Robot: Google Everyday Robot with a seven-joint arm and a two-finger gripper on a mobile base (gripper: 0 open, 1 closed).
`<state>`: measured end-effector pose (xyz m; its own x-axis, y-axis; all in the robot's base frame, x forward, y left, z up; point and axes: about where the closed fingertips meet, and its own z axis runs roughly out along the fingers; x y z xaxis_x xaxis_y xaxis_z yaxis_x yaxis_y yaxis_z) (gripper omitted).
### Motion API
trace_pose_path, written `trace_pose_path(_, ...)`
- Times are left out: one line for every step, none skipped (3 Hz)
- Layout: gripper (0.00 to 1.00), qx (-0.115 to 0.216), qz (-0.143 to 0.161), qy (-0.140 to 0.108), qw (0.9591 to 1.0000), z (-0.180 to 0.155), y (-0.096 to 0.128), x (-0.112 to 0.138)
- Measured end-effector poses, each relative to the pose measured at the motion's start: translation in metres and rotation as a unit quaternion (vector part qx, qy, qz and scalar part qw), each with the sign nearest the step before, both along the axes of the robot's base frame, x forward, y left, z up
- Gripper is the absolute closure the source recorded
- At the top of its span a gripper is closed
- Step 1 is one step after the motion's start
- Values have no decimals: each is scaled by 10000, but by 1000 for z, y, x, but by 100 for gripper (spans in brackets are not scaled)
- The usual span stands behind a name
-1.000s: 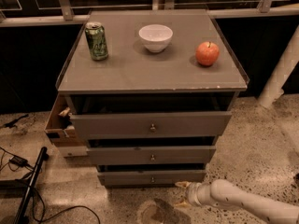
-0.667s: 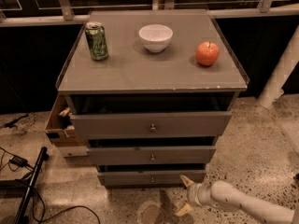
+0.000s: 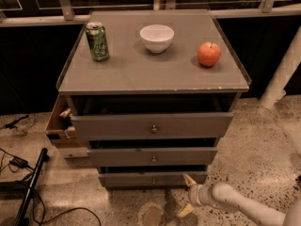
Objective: Open bottom drawer
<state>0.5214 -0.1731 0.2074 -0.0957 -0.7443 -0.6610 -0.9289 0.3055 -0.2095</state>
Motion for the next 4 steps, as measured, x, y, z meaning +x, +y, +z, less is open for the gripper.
trace_pose_path(0,2,-4,-16,10000,-12,0,15)
trace_pose_path(0,-89,29,-35,9999,-17,4,36)
trace_pose_path(0,-193,87,-76,9997,-17,10,55)
trace_pose_path(0,-274,138,-81,9995,-18,16,68)
